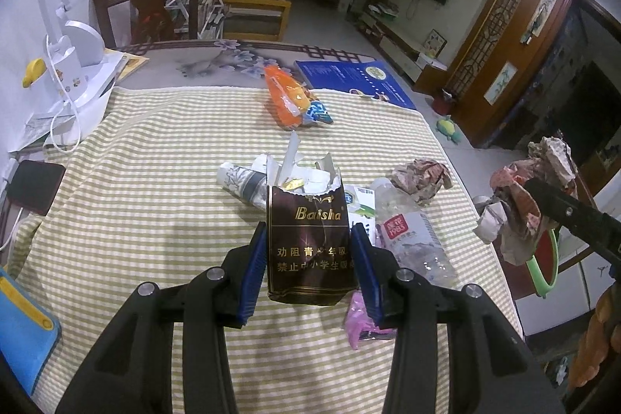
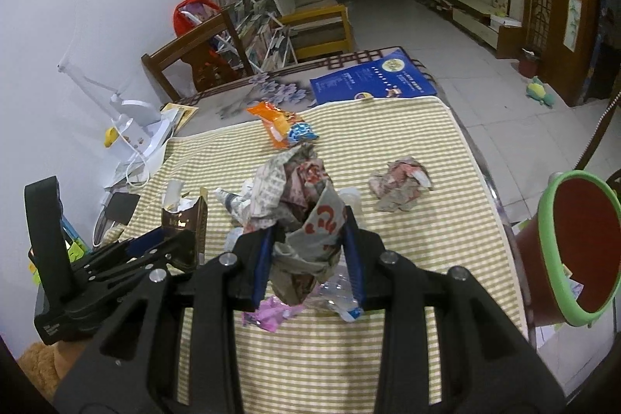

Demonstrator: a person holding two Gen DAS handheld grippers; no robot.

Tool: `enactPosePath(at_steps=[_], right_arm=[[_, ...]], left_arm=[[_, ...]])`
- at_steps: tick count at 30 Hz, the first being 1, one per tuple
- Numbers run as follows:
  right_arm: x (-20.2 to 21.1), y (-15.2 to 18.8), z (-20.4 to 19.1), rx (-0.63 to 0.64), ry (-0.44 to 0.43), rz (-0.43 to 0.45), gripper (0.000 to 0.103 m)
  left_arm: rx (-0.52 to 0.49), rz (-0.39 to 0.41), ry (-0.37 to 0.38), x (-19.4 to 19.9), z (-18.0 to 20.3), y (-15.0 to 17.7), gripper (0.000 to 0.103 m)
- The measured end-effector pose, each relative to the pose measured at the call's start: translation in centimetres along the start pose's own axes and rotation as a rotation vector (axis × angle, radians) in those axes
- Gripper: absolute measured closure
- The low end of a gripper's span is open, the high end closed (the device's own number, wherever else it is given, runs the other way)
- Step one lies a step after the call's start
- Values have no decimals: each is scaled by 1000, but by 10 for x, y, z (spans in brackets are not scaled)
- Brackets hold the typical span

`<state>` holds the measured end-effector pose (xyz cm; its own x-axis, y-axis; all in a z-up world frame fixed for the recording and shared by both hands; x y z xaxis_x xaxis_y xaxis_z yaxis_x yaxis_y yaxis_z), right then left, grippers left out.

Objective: Collect trash

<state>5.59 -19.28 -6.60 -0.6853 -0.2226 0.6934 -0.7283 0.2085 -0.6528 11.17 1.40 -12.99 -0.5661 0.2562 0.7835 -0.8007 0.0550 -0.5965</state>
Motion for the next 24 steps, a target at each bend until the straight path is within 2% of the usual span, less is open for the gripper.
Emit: enactPosePath(at_steps=[10, 24], right_arm=[[20, 3, 29, -15, 19, 26, 70], [51, 7, 95, -65, 69, 43, 70]], left_arm=[[-42, -9, 10, -2, 37, 4, 63], [-100, -21, 36, -8, 109, 8, 63]])
Point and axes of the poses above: each gripper's, at about its wrist camera, not at the fingertips, and x roughly against the way its jaws point, z to its right, y to its underside, the point moved 2 cm from there along -x, roughly the way its jaws point, and after that the axes turned 6 degrees about -y, right-handed, at the moved point
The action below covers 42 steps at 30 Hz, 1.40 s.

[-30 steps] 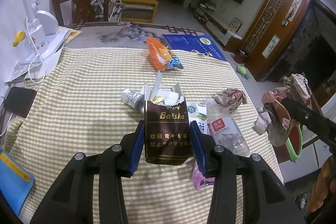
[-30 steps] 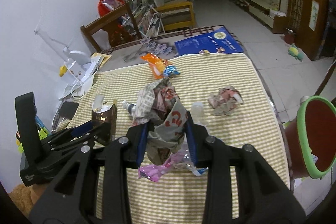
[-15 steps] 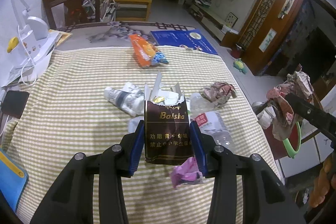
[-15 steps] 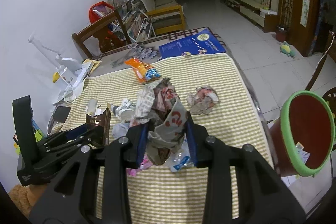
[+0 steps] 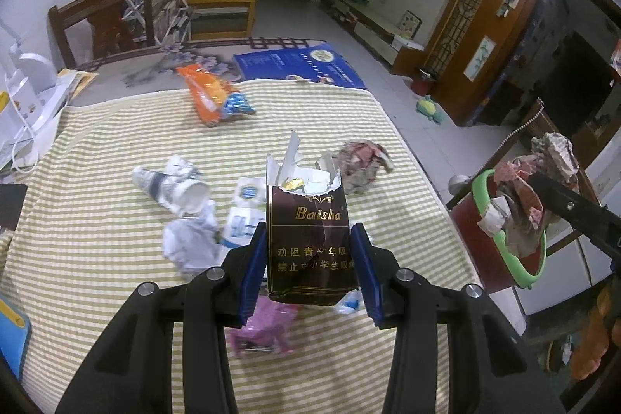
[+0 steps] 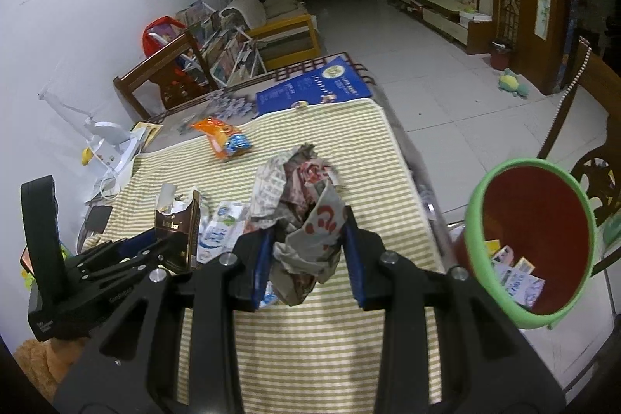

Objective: Collect trash

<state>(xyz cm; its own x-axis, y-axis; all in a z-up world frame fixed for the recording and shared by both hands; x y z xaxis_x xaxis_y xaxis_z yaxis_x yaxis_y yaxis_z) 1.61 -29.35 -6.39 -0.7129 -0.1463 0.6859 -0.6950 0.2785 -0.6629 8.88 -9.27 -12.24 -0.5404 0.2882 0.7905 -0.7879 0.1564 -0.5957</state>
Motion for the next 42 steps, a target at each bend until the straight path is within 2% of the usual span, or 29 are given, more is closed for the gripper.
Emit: enactPosePath(at_steps=[13, 23, 36, 38, 39, 40, 42], right_arm=[[14, -5, 60, -29, 47, 10, 70], [31, -1, 141, -132, 139, 23, 70], [50, 13, 228, -233, 277, 26, 70], [49, 18, 237, -257, 283, 20, 63], [48, 20, 241, -267, 292, 17, 46], [50, 22, 246, -283, 309, 27, 35], [54, 23, 251, -297, 316, 41, 35]], left_arm=[[-27, -14, 14, -6, 54, 1, 63], [-74, -21, 5, -16, 98, -3, 63], [-142, -16, 54, -24, 162, -7, 63], [-171, -16, 90, -25, 179, -11, 63], [-182, -15, 108, -26, 186, -13, 63], [-198, -11, 143, -27, 197, -16, 63], [-225, -6, 199, -28, 216, -22, 63]])
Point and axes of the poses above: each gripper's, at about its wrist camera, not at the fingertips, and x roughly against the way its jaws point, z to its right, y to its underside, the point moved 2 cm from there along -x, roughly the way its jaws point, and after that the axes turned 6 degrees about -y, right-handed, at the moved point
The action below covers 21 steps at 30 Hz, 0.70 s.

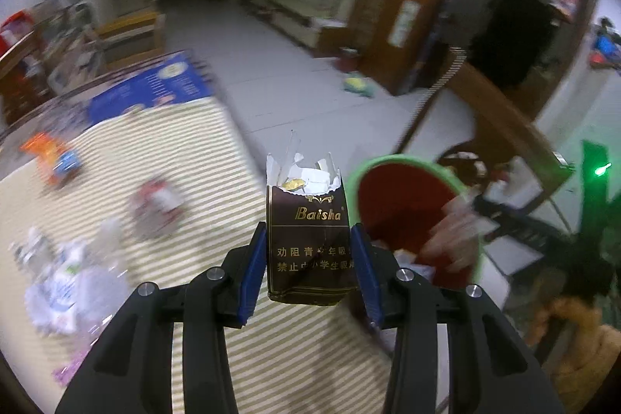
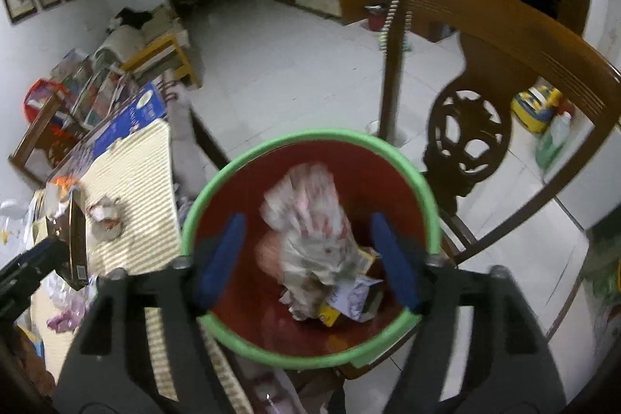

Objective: Collect trash

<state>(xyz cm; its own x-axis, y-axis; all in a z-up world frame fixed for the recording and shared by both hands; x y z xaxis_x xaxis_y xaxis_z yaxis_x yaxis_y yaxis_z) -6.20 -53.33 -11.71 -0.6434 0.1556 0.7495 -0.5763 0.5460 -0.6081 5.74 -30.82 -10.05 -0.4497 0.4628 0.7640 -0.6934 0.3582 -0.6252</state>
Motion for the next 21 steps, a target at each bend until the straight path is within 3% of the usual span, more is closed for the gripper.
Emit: enactPosePath(at_steps=[10, 11, 12, 13, 17, 21], right_arm=[[32, 3, 62, -136, 162, 62, 28], [33, 3, 66, -143, 171, 63, 28], [36, 5, 70, -151, 182, 64, 28], [39, 8, 73, -160, 189, 65, 28], [46, 14, 75, -182, 191, 66, 28], [41, 14, 59, -169, 160, 63, 28]], left_arm=[[-218, -35, 185, -51, 104, -25, 62], [-231, -37, 193, -55, 111, -25, 59], [-236, -39, 194, -59, 116, -27, 45], [-237, -35, 198, -61, 121, -28, 40], [-222, -39, 202, -61, 118, -26, 38], [-169, -37, 169, -51, 90, -23, 38]])
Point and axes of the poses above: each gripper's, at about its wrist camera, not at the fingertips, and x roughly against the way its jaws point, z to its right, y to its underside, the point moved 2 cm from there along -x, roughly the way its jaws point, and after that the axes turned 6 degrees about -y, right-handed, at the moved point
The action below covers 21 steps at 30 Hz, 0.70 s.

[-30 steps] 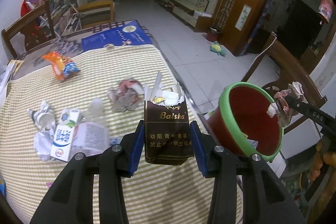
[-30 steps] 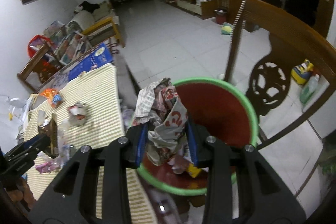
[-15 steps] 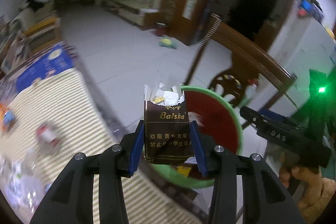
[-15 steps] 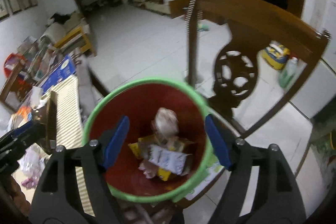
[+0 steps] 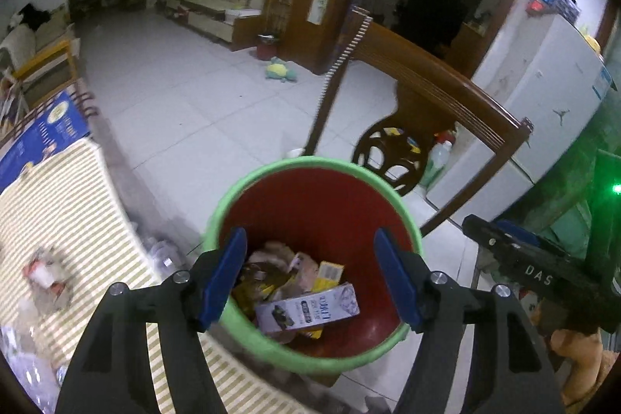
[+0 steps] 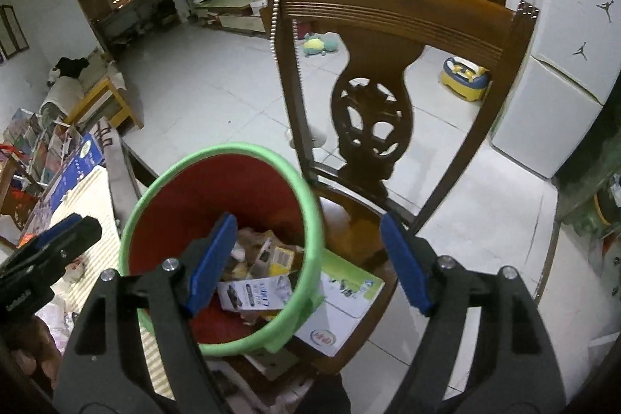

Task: Collect trash
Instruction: 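Open the right tool over the bin while the left tool drops the dark cigarette pack in, then grasp white crumpled paper with the left tool while the right tool grasps the clear plastic bottle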

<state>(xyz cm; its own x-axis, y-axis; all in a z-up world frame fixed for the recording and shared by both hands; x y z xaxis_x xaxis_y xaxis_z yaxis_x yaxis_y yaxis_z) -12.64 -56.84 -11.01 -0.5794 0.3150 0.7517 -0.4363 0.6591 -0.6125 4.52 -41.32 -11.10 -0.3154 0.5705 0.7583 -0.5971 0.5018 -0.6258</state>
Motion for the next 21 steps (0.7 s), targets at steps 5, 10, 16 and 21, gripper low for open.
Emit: enactPosePath(at_steps=[5, 10, 16, 21], right_arm=[[-6, 5, -41, 60, -60, -18, 27], [-14, 17, -98, 143, -141, -50, 27], [-18, 47, -172, 248, -220, -101, 27], [-12, 74, -220, 323, -258, -120, 27]], left_arm=[[103, 7, -90, 27, -57, 20, 38], [255, 24, -217, 68, -135, 51, 38], [451, 48, -378, 124, -234, 99, 38], [609, 23, -484, 154, -312, 148, 39]])
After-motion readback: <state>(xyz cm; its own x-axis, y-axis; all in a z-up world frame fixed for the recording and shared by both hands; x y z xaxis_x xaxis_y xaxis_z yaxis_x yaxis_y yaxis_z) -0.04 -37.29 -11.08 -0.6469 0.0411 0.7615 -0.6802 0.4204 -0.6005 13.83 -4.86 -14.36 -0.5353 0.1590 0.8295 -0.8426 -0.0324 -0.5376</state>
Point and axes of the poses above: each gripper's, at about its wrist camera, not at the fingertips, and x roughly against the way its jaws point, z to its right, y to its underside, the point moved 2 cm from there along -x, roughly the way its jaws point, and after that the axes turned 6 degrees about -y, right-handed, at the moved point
